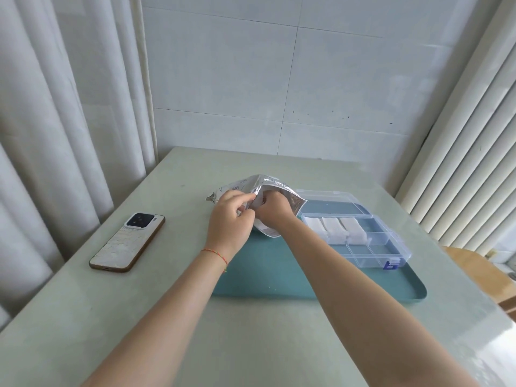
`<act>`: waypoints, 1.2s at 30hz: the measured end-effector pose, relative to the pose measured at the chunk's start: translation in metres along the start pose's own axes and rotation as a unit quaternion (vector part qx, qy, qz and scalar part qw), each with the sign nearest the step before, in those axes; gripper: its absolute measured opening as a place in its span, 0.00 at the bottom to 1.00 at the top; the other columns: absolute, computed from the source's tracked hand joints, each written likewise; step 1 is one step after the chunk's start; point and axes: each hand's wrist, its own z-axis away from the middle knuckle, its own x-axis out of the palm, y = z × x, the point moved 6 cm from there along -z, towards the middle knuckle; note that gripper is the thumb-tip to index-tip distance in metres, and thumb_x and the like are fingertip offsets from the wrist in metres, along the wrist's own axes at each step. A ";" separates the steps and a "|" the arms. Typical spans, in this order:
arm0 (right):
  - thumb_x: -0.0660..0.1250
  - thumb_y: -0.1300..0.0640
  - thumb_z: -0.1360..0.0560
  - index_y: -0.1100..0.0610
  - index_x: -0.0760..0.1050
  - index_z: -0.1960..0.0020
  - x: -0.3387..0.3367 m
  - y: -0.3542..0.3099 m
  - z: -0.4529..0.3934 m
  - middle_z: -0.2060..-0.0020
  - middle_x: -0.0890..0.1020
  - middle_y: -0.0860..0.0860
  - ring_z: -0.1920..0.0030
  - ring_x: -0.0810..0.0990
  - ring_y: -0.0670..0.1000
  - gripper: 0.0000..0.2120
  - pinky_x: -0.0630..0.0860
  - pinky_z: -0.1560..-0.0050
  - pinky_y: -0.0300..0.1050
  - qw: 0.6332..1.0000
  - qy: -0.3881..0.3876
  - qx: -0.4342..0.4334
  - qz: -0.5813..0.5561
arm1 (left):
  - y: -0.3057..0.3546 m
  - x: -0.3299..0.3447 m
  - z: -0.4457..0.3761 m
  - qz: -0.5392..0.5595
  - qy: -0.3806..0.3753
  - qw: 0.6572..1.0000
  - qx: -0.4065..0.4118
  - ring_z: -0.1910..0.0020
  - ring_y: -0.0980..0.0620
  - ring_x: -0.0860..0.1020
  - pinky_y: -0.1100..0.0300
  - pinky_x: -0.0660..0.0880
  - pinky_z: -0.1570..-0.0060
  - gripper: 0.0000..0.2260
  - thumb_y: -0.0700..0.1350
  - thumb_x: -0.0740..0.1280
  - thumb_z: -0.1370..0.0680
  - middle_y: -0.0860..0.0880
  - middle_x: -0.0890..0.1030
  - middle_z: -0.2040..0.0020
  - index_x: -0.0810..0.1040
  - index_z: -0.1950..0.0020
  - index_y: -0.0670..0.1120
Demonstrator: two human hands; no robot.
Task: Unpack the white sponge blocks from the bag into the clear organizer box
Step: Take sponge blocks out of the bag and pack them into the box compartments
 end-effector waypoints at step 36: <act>0.64 0.65 0.24 0.56 0.76 0.50 -0.017 0.036 0.033 0.65 0.81 0.53 0.70 0.80 0.49 0.06 0.73 0.70 0.34 0.982 -0.019 0.053 -0.178 | 0.016 0.007 0.022 -0.185 0.005 0.982 -0.048 0.49 0.44 0.77 0.57 0.71 0.56 0.13 0.40 0.61 0.24 0.48 0.79 0.46 0.81 0.43 0.49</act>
